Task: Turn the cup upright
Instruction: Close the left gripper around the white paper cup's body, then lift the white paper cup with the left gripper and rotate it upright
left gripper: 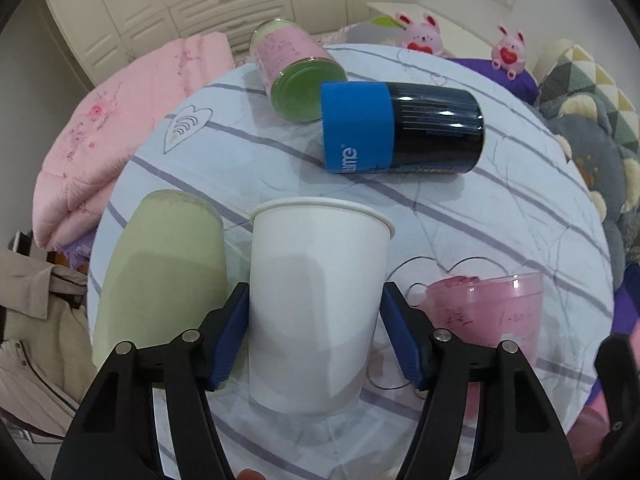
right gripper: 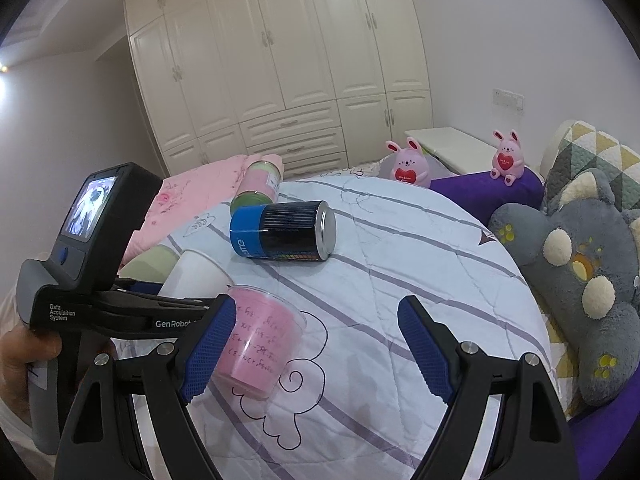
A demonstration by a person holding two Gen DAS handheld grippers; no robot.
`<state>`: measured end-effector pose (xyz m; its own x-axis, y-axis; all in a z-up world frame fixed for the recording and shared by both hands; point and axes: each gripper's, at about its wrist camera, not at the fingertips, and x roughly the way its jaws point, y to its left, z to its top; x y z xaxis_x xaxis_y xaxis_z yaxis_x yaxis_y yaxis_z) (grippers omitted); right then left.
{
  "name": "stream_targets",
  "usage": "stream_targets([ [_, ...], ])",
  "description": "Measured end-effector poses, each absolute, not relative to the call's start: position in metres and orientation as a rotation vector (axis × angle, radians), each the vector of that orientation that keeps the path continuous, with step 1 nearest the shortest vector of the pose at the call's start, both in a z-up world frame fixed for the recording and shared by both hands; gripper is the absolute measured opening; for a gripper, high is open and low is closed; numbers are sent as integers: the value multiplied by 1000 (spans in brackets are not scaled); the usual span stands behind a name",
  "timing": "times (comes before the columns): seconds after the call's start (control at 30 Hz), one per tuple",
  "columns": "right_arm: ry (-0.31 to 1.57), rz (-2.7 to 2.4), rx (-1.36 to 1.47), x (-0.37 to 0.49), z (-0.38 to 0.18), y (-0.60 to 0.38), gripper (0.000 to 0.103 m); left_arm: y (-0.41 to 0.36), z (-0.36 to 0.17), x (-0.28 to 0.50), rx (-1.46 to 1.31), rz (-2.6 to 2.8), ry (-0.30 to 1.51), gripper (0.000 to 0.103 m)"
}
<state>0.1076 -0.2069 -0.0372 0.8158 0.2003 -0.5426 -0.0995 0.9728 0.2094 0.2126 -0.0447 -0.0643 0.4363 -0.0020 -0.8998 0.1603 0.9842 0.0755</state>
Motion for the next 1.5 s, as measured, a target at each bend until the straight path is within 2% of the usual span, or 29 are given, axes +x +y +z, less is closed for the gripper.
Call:
stream_targets([
  [0.37, 605, 149, 174, 110, -38, -204, 85, -48, -55, 193, 135, -149, 1095, 66],
  [0.93, 600, 122, 176, 104, -37, -211, 85, -39, -11, 174, 77, -155, 1008, 66],
  [1.2, 610, 45, 111, 97, -29, -242, 85, -96, 9, 164, 70, -268, 1006, 66],
  [1.5, 699, 41, 68, 97, -43, -277, 85, -163, -13, 174, 39, -283, 1072, 66],
])
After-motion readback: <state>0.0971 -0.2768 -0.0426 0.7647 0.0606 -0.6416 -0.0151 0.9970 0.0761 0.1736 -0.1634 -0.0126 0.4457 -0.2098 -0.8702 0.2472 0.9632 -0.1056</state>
